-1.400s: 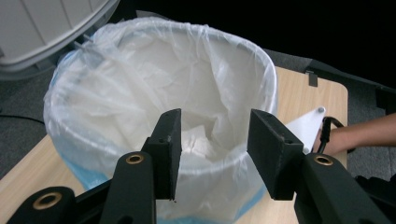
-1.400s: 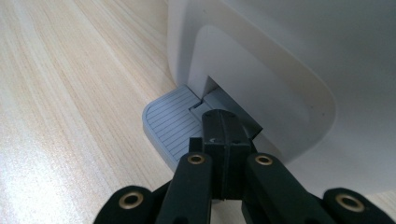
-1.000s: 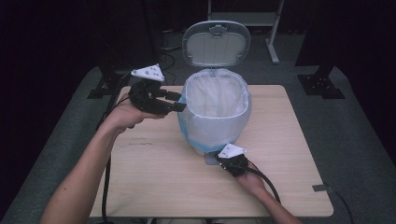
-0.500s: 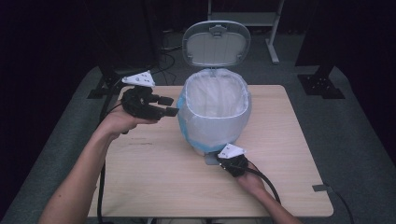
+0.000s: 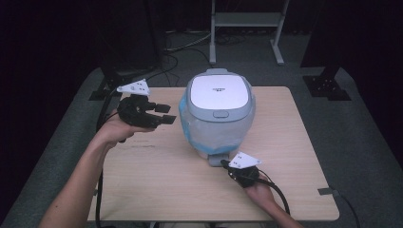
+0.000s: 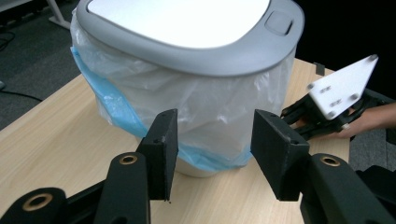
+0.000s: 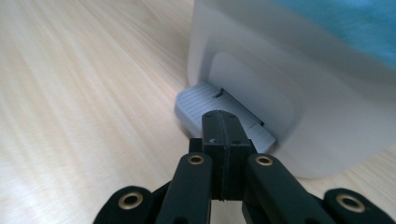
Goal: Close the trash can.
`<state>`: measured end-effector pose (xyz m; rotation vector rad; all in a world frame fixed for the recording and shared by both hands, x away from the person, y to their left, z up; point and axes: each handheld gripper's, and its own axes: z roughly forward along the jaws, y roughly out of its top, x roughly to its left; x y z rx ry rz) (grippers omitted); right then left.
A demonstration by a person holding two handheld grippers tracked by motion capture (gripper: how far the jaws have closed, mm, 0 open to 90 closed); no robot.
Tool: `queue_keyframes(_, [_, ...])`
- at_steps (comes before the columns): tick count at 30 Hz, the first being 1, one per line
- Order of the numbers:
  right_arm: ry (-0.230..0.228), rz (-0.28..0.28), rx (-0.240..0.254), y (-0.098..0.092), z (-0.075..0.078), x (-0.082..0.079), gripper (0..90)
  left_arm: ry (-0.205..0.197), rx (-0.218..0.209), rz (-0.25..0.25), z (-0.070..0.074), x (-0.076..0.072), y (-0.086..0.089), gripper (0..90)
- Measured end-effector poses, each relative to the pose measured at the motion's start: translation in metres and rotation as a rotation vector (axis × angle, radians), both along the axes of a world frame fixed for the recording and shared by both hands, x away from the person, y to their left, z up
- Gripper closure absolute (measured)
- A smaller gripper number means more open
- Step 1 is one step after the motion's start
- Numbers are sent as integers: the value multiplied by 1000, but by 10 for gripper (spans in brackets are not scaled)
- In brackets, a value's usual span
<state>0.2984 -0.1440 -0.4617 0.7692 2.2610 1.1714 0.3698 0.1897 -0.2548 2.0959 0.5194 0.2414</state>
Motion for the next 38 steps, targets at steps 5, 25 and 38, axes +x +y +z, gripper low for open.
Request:
queue_keyframes(5, [22, 10, 55, -18, 14, -8, 812, -15, 2, 6, -6, -5, 6, 496])
queue_keyframes(25, [82, -41, 89, -96, 30, -6, 590, -43, -7, 39, -34, -21, 18, 400])
queue_keyframes(38, [110, -86, 112, -132, 33, -8, 517, -22, -11, 72, -56, -28, 30, 358])
